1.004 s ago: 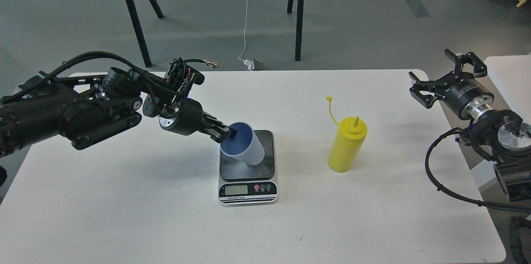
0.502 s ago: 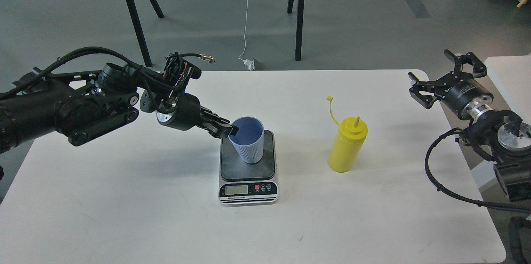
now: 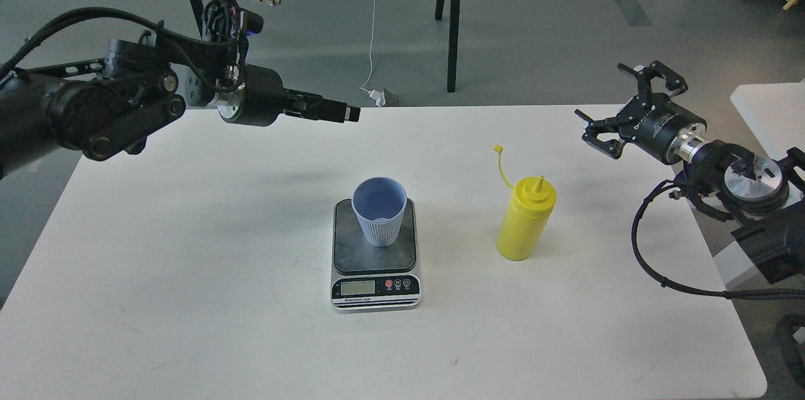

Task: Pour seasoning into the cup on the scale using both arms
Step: 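Raise the left gripper away from the cup and swing the right arm down, then move the right gripper to the yellow squeeze bottle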

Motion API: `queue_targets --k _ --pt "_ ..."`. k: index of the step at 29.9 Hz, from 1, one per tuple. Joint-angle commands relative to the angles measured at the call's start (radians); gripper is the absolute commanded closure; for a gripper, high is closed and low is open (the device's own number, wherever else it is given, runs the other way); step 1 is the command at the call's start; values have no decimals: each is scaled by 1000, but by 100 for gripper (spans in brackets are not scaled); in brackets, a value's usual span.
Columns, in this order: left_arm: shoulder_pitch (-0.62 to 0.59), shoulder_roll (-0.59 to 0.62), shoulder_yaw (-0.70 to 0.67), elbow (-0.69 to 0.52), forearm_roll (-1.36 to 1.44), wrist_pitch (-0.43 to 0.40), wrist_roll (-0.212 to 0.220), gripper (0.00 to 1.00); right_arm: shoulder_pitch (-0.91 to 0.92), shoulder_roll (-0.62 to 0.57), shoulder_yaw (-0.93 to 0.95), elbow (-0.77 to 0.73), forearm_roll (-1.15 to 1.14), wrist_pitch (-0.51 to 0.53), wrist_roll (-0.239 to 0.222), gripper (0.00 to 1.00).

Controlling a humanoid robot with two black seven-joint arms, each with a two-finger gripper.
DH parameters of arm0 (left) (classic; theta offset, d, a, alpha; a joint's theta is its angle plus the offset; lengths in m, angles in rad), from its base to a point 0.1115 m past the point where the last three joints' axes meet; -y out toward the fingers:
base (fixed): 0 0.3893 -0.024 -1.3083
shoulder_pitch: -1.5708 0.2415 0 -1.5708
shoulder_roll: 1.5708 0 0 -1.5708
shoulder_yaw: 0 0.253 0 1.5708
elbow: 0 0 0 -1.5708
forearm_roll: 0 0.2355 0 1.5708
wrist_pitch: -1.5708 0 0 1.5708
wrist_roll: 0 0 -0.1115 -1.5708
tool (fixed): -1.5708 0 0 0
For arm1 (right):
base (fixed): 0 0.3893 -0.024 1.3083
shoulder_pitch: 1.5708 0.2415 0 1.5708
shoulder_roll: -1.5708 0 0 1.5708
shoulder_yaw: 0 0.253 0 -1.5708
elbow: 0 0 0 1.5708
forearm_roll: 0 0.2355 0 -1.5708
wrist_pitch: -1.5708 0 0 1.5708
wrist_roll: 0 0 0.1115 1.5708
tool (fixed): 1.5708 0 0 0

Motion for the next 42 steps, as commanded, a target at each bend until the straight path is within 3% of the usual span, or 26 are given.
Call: queue_targets --k 1,4,7,13,18,28,42 --pt "-3 9 -13 75 -155 0 0 1 59 -155 27 139 37 0 -35 0" --pt "-3 20 -24 115 -305 0 0 1 50 -222 111 248 155 -57 -79 0" --pt "0 52 -24 138 -399 0 0 1 7 -257 170 248 248 -90 -83 0" --pt "37 66 -27 139 -447 0 0 1 -229 -260 355 280 552 -38 -84 0" --pt "80 66 -36 139 -452 0 0 1 -483 -246 397 421 699 0 -80 0" --pt "123 64 -79 144 -458 0 0 1 -867 -108 369 533 686 0 -75 0" --pt "127 67 -114 161 -527 0 0 0 -875 157 305 481 373 0 -64 1"
